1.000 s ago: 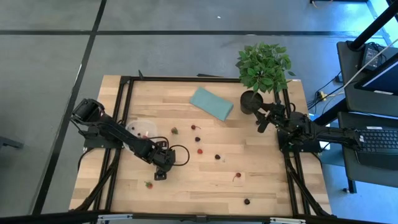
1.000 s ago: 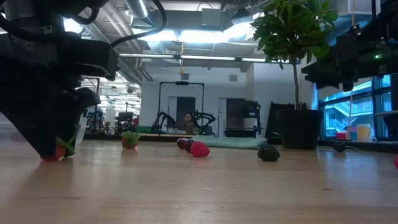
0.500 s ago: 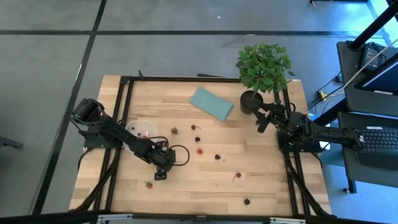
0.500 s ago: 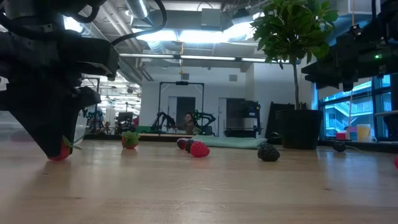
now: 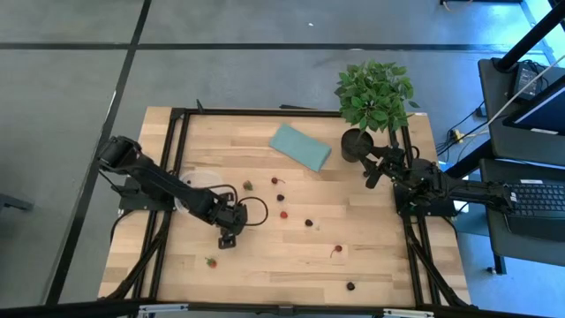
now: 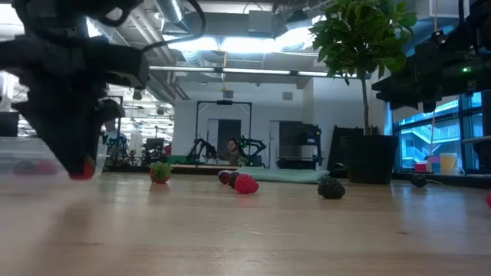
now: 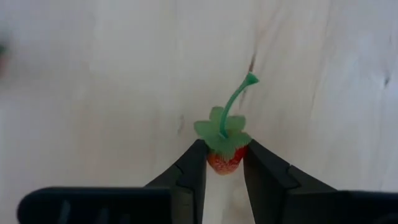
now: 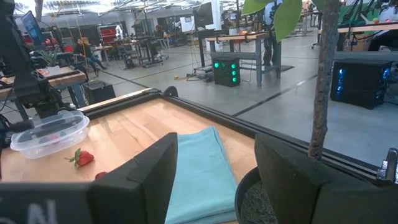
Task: Pick and placing Produce into tupperware
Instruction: Put the middle red strawberry into the transparent bin
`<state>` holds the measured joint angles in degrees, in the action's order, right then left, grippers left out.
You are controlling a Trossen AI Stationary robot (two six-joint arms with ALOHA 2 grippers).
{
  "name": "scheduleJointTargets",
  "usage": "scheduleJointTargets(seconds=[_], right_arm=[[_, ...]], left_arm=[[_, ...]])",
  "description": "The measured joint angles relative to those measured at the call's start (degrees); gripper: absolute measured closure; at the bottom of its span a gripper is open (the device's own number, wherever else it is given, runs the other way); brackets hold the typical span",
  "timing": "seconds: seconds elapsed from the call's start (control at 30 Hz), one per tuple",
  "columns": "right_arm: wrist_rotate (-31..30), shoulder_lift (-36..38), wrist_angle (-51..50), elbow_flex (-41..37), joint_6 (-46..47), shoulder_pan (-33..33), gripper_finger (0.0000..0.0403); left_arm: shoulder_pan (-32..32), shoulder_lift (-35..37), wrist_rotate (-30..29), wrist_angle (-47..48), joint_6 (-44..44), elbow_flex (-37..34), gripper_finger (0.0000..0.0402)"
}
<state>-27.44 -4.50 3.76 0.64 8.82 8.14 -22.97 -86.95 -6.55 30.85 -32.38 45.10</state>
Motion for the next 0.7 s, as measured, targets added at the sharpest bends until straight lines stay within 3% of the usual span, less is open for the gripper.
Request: scheduleJointTargets(seconds=[0.3,0.5,0.7], right_arm=[[0.0,0.0,0.0,0.0,0.0,0.0,0.0186],[0.0,0.0,0.0,0.0,0.0,0.0,0.0186],[0.0,0.0,0.0,0.0,-0.2,0.0,0.0186]], left_arm=[[1.2,15.0,-5.5,14.9,-2.4,0.0,0.0325],[1.4,21.5,-9.2,32.7,-17.5,0.0,0.0328],[1.4,22.1,-2.3,44.1,-34.4,0.0,0.0326]])
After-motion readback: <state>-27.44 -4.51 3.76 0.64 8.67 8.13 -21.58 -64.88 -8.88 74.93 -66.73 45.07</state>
